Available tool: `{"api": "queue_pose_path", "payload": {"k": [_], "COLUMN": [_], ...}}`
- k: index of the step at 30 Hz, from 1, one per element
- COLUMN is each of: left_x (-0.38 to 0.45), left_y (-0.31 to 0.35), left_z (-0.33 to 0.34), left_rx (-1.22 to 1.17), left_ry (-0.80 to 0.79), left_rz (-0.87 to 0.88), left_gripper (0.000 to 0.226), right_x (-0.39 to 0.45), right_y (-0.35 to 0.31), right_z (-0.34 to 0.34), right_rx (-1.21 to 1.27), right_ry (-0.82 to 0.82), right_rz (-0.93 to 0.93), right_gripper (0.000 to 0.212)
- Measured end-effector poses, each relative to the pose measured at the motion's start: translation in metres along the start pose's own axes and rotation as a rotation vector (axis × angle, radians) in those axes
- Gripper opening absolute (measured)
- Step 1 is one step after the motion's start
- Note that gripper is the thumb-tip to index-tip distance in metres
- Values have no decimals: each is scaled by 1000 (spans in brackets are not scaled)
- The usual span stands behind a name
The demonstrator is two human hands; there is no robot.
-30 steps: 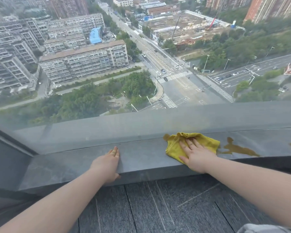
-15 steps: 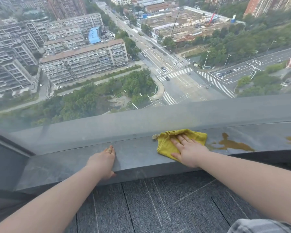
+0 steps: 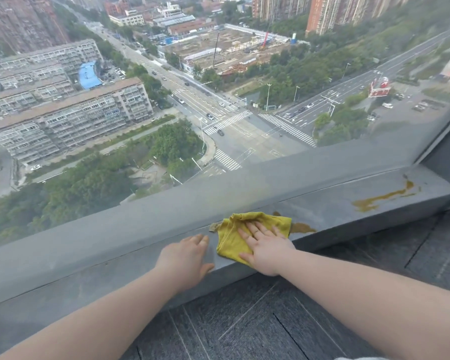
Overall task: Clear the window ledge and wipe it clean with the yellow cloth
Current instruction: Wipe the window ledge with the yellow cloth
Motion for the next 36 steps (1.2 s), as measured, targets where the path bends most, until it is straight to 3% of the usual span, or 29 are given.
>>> {"api": "queue_pose_path", "payload": {"k": [7, 11, 13, 17, 24, 29, 36], "left_x": [69, 78, 78, 68, 77, 81, 82], "left_y": [62, 63, 55, -2, -39, -54, -76], "left_z": [-1, 3, 5, 39, 56, 63, 74], "left_rx": [3, 47, 68, 113, 118, 122, 111], "left_ry": [-37, -42, -48, -56, -11, 6, 44], "left_rz": [211, 212, 222, 245, 260, 271, 288], "left_gripper": [94, 94, 95, 95, 98, 97, 94], "right_x": [-6, -9, -6, 29, 64, 78, 75], "right_y": [103, 140, 136, 63, -36, -15, 54], "right_z": [-15, -22, -21, 0, 20, 14, 6], "right_rx": [97, 159, 178, 190, 68, 98, 201], "right_ry": [50, 87, 98, 89, 35, 59, 136], "right_rz": [207, 296, 298, 273, 23, 81, 412], "right_gripper": [69, 69, 68, 65, 63, 63, 64]}}
Point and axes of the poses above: each hand's wrist, its own x-axis towards the middle knuckle, its own z-axis out of the palm, y = z × x, the point moved 7 cm from there along x, towards the middle knuckle, and after that the axes turned 9 degrees about x, right-handed, at the moved point
